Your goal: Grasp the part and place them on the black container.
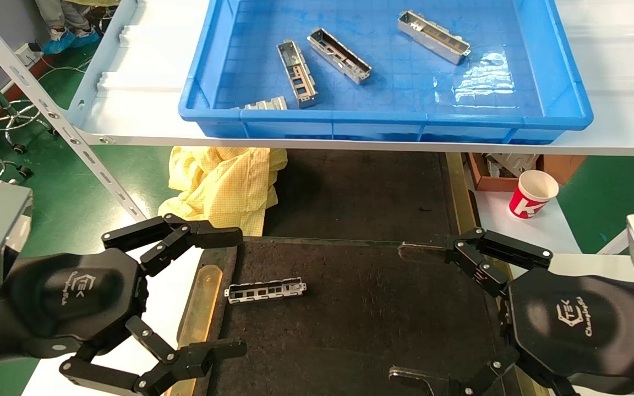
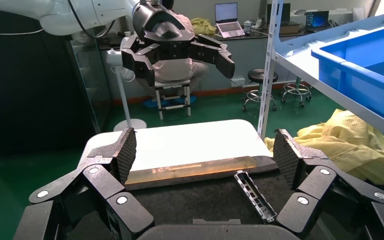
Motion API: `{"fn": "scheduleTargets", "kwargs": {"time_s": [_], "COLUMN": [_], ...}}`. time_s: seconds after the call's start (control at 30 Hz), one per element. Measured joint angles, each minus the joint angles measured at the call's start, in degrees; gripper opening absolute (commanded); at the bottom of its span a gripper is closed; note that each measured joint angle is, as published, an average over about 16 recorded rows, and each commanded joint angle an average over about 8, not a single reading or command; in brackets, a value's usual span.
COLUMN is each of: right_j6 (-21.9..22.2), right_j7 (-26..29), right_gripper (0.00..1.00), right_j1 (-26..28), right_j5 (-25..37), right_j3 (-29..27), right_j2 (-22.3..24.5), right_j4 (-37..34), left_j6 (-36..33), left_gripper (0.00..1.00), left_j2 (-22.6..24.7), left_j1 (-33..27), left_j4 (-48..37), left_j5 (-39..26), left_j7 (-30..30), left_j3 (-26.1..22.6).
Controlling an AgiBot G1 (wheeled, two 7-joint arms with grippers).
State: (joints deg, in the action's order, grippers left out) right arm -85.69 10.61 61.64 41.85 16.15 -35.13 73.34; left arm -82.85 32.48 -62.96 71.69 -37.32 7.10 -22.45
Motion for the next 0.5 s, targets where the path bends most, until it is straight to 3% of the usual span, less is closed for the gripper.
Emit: {"fn": "scheduleTargets", "kwargs": {"time_s": [0.5], "right_j6": [0.0], "right_j7": [0.0], "right_gripper": [1.0], "right_j1": [0.0], "right_j5": [0.0], "right_j3": [0.0], "right_j2": [0.0], "right_j4": [0.0], "left_j6": [0.0], "left_gripper": [1.0], "left_j2": [0.0], "left_j1": [0.0], "left_j4": [0.0], "left_j5": [0.0], "left_j7": [0.0], "left_j3": [0.0]}}
